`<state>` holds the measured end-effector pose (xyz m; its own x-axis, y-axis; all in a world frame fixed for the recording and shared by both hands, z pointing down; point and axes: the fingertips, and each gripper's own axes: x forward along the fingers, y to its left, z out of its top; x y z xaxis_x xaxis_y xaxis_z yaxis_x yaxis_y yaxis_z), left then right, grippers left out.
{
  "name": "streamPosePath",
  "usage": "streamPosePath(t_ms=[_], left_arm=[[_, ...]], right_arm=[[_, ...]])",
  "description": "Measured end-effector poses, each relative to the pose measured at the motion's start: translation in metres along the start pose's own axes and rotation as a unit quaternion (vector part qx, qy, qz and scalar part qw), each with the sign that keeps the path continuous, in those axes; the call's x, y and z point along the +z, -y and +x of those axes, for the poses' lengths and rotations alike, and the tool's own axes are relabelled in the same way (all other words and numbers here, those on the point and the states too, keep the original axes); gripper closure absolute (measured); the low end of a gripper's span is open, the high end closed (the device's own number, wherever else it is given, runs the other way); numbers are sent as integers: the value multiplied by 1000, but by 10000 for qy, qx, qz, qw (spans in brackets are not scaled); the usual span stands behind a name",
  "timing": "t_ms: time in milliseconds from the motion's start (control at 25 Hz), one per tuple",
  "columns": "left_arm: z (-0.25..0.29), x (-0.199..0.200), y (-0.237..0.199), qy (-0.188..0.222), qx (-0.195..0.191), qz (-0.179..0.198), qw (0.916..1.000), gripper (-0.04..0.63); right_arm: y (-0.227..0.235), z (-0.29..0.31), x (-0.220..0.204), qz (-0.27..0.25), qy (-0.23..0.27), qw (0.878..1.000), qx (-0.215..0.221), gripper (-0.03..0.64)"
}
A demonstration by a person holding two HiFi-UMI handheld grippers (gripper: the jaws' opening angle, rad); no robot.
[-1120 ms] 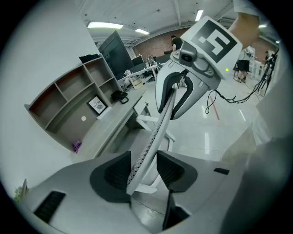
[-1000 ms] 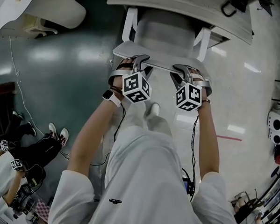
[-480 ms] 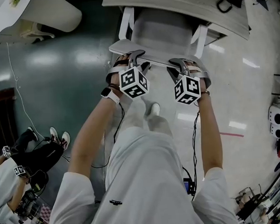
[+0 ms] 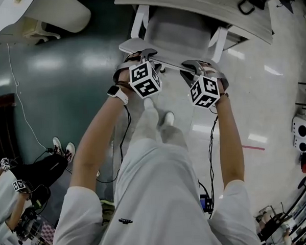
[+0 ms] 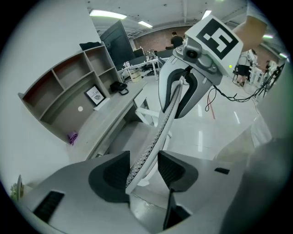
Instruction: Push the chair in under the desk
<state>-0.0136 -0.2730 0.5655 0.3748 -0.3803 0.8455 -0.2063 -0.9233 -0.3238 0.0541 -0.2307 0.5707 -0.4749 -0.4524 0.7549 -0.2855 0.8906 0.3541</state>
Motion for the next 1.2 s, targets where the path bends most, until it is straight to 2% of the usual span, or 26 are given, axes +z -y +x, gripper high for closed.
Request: streamPosePath(t_ms=[160,240,320,600,880,1200], left_arm=[[-8,1,15,136,156,-176,9996,403],[-8,4,19,229,202,-281,9991,405],[-6,6,16,154,192,-348,9991,404],[0,16,6,261,283,-322,9987,402],[7,20,-12,260,262,-319,9988,400],[29,45,-38,402,425,-386,9975,400]], right_arm=[[-10,-8,-3,-123,37,9997,220,509],[-11,-11,-7,-126,32,9998,169,509],[-5,-10,-9,-174,11,9998,111,509],[8,-11,-14,106,47,9999,-1,511],[29,-5,-15,139,-93,9996,-239,511],[72,3,-39,38,-742,9935,-863,503]])
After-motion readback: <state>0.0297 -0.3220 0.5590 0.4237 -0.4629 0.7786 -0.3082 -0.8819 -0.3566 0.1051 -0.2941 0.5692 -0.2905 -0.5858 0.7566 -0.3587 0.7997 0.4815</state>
